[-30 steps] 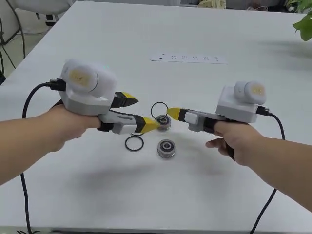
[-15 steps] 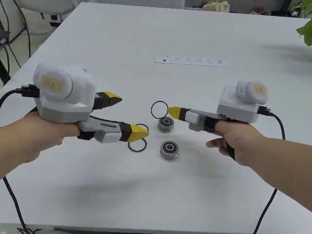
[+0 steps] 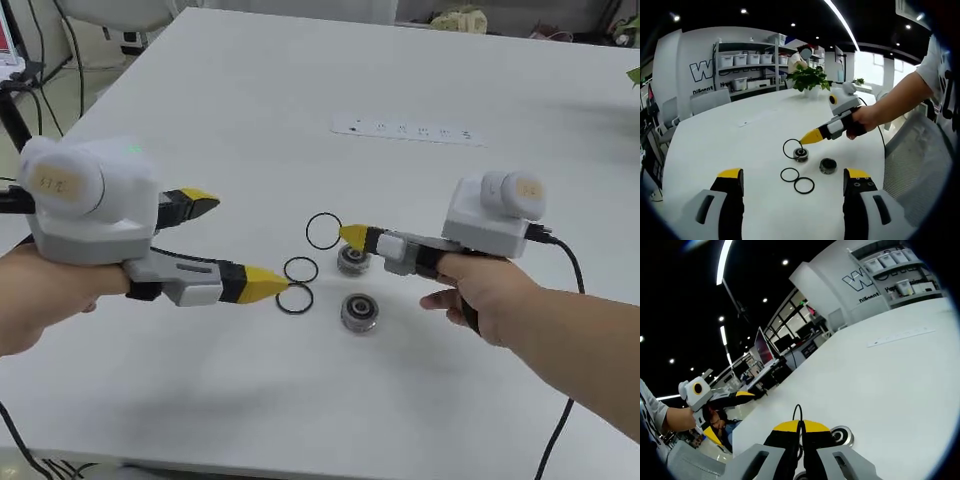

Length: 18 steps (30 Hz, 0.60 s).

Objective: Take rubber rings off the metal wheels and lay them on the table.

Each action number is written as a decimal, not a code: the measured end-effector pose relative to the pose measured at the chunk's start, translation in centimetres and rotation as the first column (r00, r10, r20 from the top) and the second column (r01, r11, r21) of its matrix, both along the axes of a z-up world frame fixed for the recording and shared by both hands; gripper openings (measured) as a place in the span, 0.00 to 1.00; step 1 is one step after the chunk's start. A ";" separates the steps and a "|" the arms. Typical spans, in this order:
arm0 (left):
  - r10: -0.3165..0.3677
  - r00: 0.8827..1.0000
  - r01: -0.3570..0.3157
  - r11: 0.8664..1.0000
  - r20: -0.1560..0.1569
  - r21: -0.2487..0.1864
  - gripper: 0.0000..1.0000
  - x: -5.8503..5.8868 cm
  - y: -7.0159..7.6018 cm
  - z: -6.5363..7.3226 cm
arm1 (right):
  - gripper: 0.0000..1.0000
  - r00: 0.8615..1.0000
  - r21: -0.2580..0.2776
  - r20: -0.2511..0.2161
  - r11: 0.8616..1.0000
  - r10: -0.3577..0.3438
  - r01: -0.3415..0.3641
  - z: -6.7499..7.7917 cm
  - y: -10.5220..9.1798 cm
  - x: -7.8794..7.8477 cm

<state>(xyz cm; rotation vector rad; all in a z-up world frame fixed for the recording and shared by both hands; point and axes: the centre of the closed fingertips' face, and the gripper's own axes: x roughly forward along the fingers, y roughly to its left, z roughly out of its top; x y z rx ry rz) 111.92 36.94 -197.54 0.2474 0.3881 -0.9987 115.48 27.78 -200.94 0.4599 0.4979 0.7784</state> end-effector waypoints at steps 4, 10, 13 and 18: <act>0.013 1.000 -0.013 1.000 0.000 -0.005 0.82 -0.2 0.5 0.2 | 0.00 1.000 -0.003 -0.007 1.000 0.014 -0.014 -0.2 0.6 -0.1; 0.026 1.000 -0.026 1.000 -0.001 -0.008 0.83 -0.5 1.1 0.4 | 0.00 0.999 -0.007 -0.016 1.000 0.029 -0.029 -0.5 1.3 -0.3; 0.034 0.999 -0.034 0.999 -0.003 -0.010 0.83 -0.6 1.4 0.4 | 0.00 0.999 -0.014 -0.022 0.999 0.038 -0.038 -0.9 1.7 -0.4; 0.043 0.999 -0.043 0.999 -0.002 -0.011 0.84 -0.8 1.9 0.6 | 0.00 0.998 -0.019 -0.030 0.999 0.049 -0.050 -1.3 2.1 -0.5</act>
